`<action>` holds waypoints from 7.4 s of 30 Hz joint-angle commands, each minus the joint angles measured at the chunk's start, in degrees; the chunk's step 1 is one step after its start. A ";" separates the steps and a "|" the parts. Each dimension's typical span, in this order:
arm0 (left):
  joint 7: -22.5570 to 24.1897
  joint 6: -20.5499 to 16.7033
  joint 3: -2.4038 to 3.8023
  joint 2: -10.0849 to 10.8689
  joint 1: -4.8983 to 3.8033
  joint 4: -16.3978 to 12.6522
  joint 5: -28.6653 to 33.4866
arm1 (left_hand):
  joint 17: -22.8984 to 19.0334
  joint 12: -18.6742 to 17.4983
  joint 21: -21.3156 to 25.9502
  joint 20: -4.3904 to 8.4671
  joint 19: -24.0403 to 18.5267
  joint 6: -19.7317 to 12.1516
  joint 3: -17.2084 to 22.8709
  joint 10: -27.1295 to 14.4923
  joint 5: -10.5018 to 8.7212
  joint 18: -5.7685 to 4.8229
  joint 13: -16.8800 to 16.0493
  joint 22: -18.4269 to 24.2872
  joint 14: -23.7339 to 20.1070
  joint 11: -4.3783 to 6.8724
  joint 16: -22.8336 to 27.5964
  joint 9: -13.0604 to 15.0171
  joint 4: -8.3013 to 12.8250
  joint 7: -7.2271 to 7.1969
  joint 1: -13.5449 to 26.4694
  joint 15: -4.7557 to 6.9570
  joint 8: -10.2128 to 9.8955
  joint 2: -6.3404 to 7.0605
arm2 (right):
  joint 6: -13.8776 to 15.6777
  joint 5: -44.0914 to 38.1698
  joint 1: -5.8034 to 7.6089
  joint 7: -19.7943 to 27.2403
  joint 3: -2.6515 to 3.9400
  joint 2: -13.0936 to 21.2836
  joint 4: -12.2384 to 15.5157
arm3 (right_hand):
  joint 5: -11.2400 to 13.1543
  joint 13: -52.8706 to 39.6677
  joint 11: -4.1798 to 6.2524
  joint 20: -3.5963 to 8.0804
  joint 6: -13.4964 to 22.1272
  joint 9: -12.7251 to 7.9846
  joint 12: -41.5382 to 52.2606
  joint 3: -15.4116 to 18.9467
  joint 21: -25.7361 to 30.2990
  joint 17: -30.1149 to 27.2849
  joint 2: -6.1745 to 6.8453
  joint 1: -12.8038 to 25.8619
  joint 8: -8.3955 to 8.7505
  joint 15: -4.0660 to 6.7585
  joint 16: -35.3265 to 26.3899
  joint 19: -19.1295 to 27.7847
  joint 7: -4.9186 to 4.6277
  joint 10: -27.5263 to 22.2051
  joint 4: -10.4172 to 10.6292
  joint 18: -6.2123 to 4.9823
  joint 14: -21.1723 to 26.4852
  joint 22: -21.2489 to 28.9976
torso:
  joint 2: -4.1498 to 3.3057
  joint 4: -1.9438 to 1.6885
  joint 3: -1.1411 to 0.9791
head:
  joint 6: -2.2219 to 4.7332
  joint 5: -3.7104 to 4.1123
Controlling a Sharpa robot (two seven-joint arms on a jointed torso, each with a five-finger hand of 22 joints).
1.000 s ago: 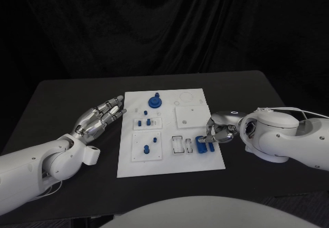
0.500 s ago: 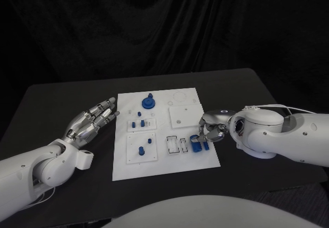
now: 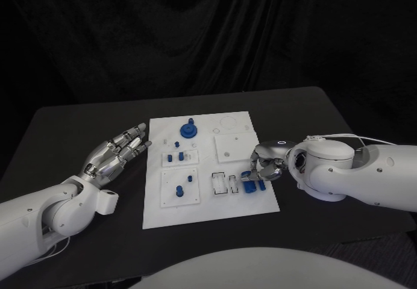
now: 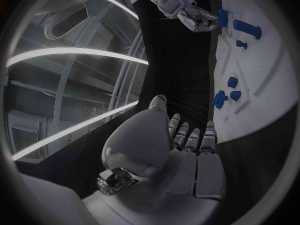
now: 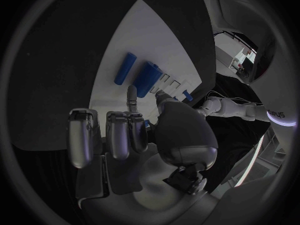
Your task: Assemble the parts on the task board
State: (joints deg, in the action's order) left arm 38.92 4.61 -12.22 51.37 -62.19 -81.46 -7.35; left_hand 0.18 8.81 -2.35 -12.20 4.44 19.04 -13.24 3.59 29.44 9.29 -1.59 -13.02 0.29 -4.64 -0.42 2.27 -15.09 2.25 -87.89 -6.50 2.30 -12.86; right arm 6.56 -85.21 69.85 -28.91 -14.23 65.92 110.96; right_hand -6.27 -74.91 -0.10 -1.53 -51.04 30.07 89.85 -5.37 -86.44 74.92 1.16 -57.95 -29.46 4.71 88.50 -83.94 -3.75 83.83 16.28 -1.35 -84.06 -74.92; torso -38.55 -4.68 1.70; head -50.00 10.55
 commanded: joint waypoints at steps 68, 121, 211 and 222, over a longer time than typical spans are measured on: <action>2.32 1.87 0.05 -0.58 0.05 0.70 0.26 | -0.07 -0.53 -0.36 -0.96 0.07 -0.26 0.64 -0.34 0.90 0.74 0.08 0.14 -0.05 0.10 0.27 -0.03 1.09 1.01 -1.20 -0.46 -0.06 0.18 | 7.77 38.91 -0.47 7.64 0.06 -2.38 -2.85 | -28.63 -15.09 0.90 0.55 -0.38 3.82 0.15 -9.34 1.12 9.61 0.44 -5.47 3.92 0.57 -0.98 -3.94 0.49 6.17 -9.05 0.02 -4.90 -13.31 | 0.13 -0.01 0.08 | 0.00 -1.72; 2.07 2.46 0.04 -1.41 0.11 1.44 0.27 | -0.07 -0.61 -0.36 -1.05 0.08 -0.42 0.63 -0.40 0.94 0.78 0.09 0.17 -0.05 0.10 0.27 -0.04 1.21 0.92 -1.19 -0.54 -0.09 0.27 | 2.63 39.71 -0.41 4.08 0.04 -8.46 -6.32 | -2.61 -15.09 -0.22 -1.20 4.42 5.02 0.15 0.89 2.70 8.01 -1.39 6.60 3.75 -1.21 -1.59 -3.30 -0.86 6.17 0.33 -0.38 -4.59 -12.78 | -0.04 0.11 0.00 | 0.00 -3.70; 1.22 3.28 0.03 -1.48 0.48 1.76 0.27 | -0.02 -0.70 -0.34 -1.26 0.07 -0.28 0.79 -0.50 1.06 0.84 0.09 0.29 0.07 0.37 0.19 0.00 1.49 1.25 -1.13 -0.80 -0.04 0.19 | 4.71 31.31 0.39 7.13 0.08 -5.91 -2.63 | 2.99 -15.09 3.77 1.94 10.70 29.27 0.15 13.19 2.51 8.49 -4.84 -5.52 -25.51 2.17 -1.25 -3.51 3.65 6.17 -5.17 -0.32 -4.71 -12.87 | 0.03 0.05 0.02 | 0.00 -5.23; 1.34 2.53 0.03 -1.36 0.48 1.61 0.27 | -0.02 -0.60 -0.34 -1.25 0.07 -0.09 0.79 -0.45 1.08 0.86 0.07 0.33 0.06 0.41 0.20 0.02 1.52 1.33 -1.10 -0.70 0.00 0.20 | -0.24 23.90 7.15 0.27 0.05 1.47 0.49 | -15.80 -15.09 1.46 0.27 7.32 13.30 0.15 12.59 2.64 8.04 -6.69 -8.60 -7.70 0.27 -1.39 -3.45 1.00 6.17 -4.87 -0.34 -4.62 -12.83 | 0.09 0.05 0.04 | 0.00 -5.00</action>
State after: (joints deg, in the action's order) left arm 38.92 7.21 -12.24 50.11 -61.78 -79.66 -7.35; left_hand 0.22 8.36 -2.35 -13.02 4.44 18.85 -12.45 3.43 30.33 9.30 -1.57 -12.75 0.33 -4.47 -0.43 2.26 -13.98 3.28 -88.57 -6.87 2.29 -12.63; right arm 8.93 -55.63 76.73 -24.15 -14.11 66.86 110.99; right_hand -21.11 -74.96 1.82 -0.83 -43.47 43.89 89.85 7.44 -84.00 74.91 -5.44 -66.09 -37.60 5.31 86.99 -84.05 -2.72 83.93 11.40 -1.35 -84.05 -74.90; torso -38.51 -4.60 1.72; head -50.00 5.42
